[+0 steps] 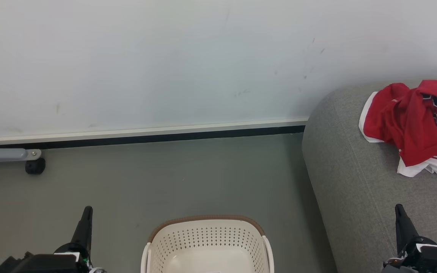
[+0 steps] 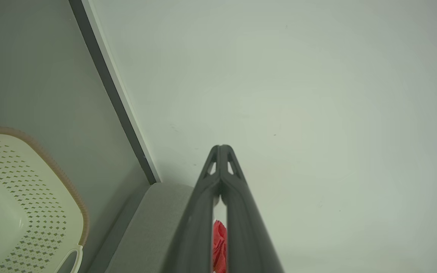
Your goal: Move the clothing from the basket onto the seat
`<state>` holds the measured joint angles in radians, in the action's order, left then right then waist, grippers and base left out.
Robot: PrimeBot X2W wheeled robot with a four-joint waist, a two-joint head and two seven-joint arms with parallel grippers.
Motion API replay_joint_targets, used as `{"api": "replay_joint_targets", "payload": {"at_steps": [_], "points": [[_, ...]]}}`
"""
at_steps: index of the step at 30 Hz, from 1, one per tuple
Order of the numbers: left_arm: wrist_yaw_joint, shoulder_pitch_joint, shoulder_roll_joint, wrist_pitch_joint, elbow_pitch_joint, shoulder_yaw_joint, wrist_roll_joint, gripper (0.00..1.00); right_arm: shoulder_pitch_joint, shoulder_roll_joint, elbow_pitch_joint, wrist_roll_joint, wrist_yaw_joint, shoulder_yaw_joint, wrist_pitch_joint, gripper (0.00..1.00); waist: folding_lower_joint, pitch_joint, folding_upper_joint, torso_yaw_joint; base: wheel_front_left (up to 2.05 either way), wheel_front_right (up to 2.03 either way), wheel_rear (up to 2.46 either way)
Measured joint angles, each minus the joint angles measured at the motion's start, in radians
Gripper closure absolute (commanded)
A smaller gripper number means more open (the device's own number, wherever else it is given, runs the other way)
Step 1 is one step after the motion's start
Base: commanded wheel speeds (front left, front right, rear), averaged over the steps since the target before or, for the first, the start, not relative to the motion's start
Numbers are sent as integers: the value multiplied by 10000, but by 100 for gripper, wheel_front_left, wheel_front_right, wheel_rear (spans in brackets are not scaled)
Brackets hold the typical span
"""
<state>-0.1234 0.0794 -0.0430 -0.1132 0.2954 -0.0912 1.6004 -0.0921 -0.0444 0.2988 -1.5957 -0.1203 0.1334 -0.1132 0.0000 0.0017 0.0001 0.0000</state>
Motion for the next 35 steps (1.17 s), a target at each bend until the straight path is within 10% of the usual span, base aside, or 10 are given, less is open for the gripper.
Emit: {"api": "replay_joint_targets", "payload": {"at_steps": [35], "points": [[0,0,2,0,2,0,0,100,0,0,0,-2,0,0,0,100,0,0,0,0,0,0,0]]}}
